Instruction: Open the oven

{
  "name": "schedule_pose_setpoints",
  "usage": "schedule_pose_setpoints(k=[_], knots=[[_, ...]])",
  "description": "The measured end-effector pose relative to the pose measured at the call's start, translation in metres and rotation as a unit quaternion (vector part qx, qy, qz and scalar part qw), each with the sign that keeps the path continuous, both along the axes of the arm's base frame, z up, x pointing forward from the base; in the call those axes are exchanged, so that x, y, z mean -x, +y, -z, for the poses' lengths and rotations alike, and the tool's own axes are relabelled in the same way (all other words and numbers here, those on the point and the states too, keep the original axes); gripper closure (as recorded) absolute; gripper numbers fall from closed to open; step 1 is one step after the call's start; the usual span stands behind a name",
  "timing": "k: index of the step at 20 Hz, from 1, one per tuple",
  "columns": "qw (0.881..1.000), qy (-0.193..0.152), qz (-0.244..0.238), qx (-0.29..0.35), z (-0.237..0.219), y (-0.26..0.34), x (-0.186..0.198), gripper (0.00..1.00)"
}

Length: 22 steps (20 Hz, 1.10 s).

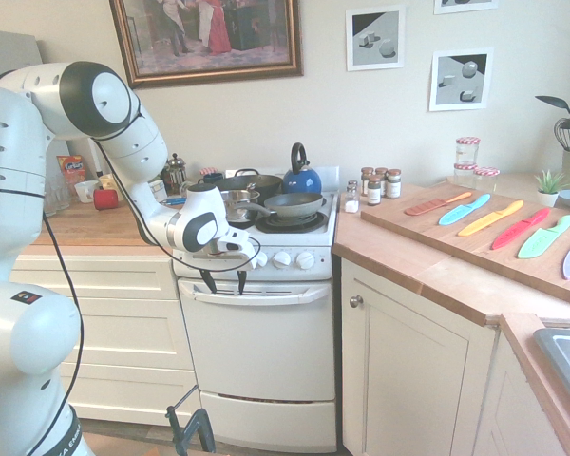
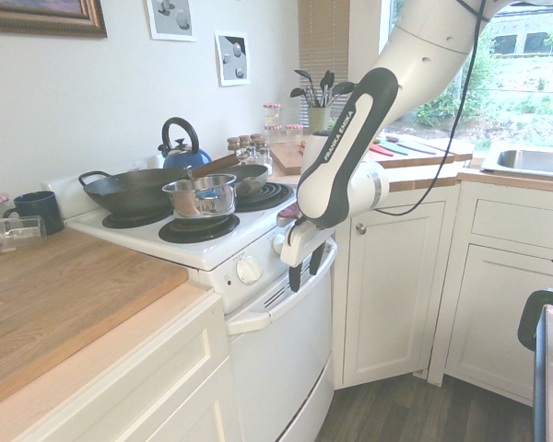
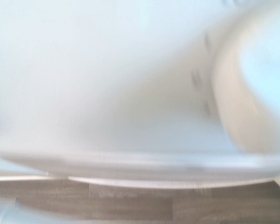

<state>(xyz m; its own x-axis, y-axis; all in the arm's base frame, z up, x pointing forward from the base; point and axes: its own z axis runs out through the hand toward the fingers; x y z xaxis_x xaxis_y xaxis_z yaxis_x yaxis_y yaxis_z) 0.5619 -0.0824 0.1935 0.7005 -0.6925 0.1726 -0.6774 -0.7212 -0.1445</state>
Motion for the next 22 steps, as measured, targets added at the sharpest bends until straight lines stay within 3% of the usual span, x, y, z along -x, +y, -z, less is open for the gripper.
schedule_pose_setpoints(k=[10,17,22], knots=[[1.0,-0.004,-0.013,0.006,0.029,-0.002,-0.014,0.0],[0.999,-0.027,-0.027,0.015,0.032,-0.022,0.006,0.0],[0.999,0.012,-0.038,0.003,0.055,-0.039,0.052,0.0]])
